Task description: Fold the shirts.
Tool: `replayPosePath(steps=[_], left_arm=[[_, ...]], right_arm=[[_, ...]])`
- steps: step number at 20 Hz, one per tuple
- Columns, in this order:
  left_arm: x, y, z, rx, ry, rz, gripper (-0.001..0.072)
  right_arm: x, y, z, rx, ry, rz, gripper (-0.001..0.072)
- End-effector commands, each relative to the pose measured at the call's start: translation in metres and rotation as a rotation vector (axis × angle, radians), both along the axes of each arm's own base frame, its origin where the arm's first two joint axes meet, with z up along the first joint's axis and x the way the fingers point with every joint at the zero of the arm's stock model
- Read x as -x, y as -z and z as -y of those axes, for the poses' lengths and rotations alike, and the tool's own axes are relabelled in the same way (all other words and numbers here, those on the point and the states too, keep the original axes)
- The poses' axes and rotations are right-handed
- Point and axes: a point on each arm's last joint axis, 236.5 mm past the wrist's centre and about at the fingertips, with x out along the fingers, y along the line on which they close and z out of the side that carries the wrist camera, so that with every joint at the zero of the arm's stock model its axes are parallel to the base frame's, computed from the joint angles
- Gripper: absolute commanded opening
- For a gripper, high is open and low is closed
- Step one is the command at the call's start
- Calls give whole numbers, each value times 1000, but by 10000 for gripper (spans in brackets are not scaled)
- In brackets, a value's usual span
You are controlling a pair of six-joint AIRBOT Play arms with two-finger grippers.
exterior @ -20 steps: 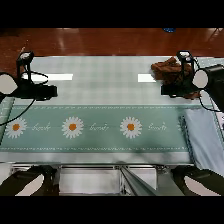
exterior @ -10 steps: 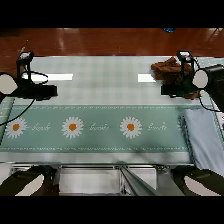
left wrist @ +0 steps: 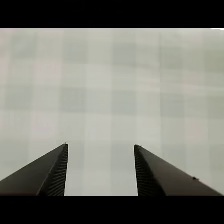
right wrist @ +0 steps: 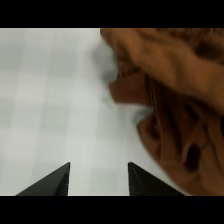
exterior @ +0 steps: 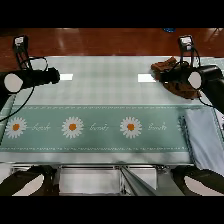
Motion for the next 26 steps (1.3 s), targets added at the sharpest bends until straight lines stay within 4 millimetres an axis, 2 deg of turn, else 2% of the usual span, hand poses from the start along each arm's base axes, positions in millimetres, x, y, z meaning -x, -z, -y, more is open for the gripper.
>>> replayPosePath(steps=[1, 3, 5, 6, 7, 8, 11, 12, 15, 16, 17, 18, 19, 20, 21, 23, 24, 26], left_arm=[[-13, 8, 5, 34, -11, 16, 508], [-9, 12, 6, 35, -10, -6, 508], [-9, 12, 6, 36, -10, -10, 508], [-8, 13, 8, 46, -10, -14, 508], [-8, 13, 11, 58, -8, -16, 508], [-7, 13, 16, 63, 1, -19, 508], [-2, 17, 29, 60, 31, -37, 508], [7, 23, 32, 58, 42, -85, 507], [56, 50, 56, 96, 108, -317, 507], [71, 57, 60, 71, 152, -376, 507], [87, 62, 62, 44, 195, -432, 507], [100, 64, 61, 22, 229, -480, 507], [115, 65, 55, 0, 254, -530, 507], [127, 61, 50, -10, 268, -562, 507], [137, 54, 43, -16, 275, -577, 507], [148, 30, 29, -7, 246, -541, 507], [151, 14, 22, 0, 225, -488, 507], [161, -10, 17, 16, 200, -378, 507]], right_arm=[[-47, -15, 36, 167, -11, 194, 416], [-58, -11, 108, 84, 249, 196, 415], [-59, 4, 173, -21, 455, 172, 412], [-58, 15, 192, -49, 496, 141, 412], [-59, 26, 201, -69, 498, 104, 412], [-61, 40, 201, -86, 467, 57, 411], [-62, 96, 178, -156, 372, -120, 411], [-58, 114, 172, -176, 364, -185, 411], [-40, 154, 151, -243, 360, -340, 394], [-35, 159, 142, -285, 361, -373, 275], [-33, 157, 134, -308, 345, -387, 95], [-33, 151, 125, -329, 301, -395, 26], [-37, 137, 115, -352, 254, -384, 26], [-45, 115, 107, -376, 216, -348, 25], [-57, 84, 102, -391, 177, -285, 25], [-79, -6, 92, -405, 93, -92, 25], [-85, -59, 86, -410, 58, 23, 25], [-79, -165, 73, -401, -27, 244, 25]])
